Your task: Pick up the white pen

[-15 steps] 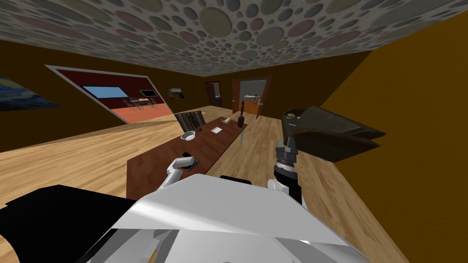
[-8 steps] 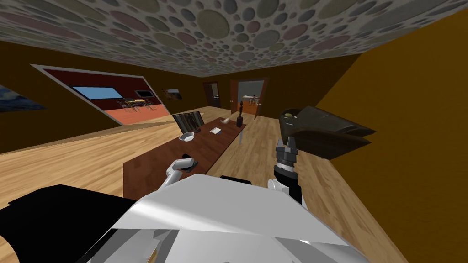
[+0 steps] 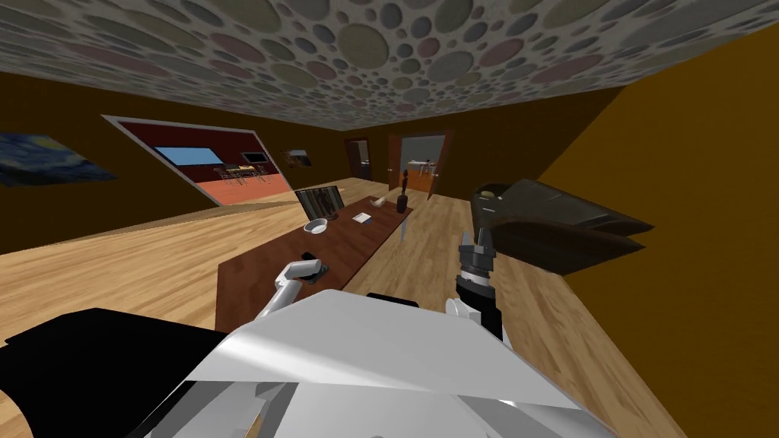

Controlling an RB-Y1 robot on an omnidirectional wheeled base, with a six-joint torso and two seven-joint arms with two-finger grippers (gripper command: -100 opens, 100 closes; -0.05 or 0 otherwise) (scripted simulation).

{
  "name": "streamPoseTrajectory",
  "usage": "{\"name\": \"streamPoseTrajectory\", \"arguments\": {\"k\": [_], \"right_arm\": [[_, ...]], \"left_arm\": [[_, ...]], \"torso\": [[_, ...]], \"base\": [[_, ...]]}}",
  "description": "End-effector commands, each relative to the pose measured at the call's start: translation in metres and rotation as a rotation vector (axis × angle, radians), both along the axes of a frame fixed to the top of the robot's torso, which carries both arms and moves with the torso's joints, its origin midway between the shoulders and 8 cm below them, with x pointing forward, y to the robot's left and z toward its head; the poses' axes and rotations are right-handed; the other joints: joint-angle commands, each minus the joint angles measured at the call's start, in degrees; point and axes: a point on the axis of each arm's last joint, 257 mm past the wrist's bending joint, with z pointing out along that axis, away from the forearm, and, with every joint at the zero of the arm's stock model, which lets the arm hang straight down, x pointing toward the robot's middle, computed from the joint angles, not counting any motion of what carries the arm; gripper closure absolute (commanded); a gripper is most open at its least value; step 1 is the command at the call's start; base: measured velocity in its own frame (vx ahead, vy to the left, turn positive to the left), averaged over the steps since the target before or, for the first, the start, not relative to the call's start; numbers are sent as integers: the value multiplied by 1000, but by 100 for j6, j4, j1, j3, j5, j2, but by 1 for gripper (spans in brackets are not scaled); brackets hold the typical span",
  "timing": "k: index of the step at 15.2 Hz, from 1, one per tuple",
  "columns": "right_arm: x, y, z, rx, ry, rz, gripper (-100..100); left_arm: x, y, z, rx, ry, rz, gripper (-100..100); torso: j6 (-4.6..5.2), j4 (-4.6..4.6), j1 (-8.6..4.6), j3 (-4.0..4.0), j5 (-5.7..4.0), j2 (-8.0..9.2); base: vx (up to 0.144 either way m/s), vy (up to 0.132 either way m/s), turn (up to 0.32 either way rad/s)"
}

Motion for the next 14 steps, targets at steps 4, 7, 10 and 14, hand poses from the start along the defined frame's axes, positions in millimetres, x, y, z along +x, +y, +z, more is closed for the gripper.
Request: {"name": "streamPoseTrajectory", "arguments": {"k": [4,7,10,14], "right_arm": [[0,0,0,0,0,0,0],[0,0,0,0,0,0,0],[0,0,0,0,0,0,0],[0,0,0,0,0,0,0]], "left_arm": [[-36,42,3,10,77,65,-100],[-56,60,4,9,118,100,-100],[-78,77,6,3,160,138,-100],[-101,90,8,-11,203,176,-100]], "torso": [[-1,-3,13,-8,3,-13],[-2,-2,10,-5,3,-7],[0,-2,6,-4,2,-6],[-1,-1,10,-3,3,-4]], "base": [[68,18,-217],[48,15,-179],[47,10,-190],[40,22,-160]]}}
